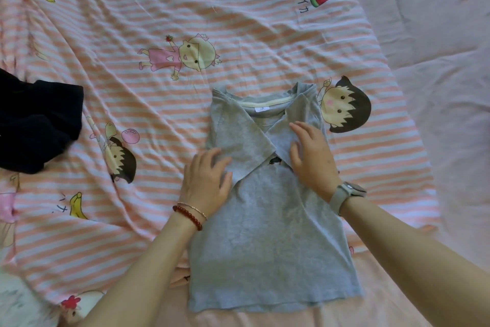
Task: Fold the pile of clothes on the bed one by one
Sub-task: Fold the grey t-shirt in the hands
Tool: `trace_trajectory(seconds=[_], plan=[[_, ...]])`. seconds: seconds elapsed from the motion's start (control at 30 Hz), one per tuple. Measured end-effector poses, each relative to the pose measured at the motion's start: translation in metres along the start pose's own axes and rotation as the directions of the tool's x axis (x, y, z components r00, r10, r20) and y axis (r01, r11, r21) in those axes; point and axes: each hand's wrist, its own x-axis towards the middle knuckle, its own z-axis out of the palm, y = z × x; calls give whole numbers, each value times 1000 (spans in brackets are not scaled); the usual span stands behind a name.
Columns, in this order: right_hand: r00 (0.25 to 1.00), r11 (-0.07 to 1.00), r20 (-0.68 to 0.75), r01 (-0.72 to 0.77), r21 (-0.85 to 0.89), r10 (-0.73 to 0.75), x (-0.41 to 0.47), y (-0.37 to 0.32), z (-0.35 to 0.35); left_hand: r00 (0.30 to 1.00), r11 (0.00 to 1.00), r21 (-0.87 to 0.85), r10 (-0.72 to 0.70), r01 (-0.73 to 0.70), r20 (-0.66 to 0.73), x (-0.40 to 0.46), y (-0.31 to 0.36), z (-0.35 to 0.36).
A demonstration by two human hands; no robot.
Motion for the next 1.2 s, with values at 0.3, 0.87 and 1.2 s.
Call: trace_trajectory(seconds=[0.3,0.87,1.2], plan=[[883,892,366,391,-229,-293,11,-2,22,955,976,51,-216,210,205,57,-7,-9],[887,997,455,-66,-47,80,127,25,-70,913,685,-613,-213,394,349,152,-24,-61],[954,944,60,299,-141,-294,-13,31,-69,954,942,-240,174,-233,-243,18,-10,-61]])
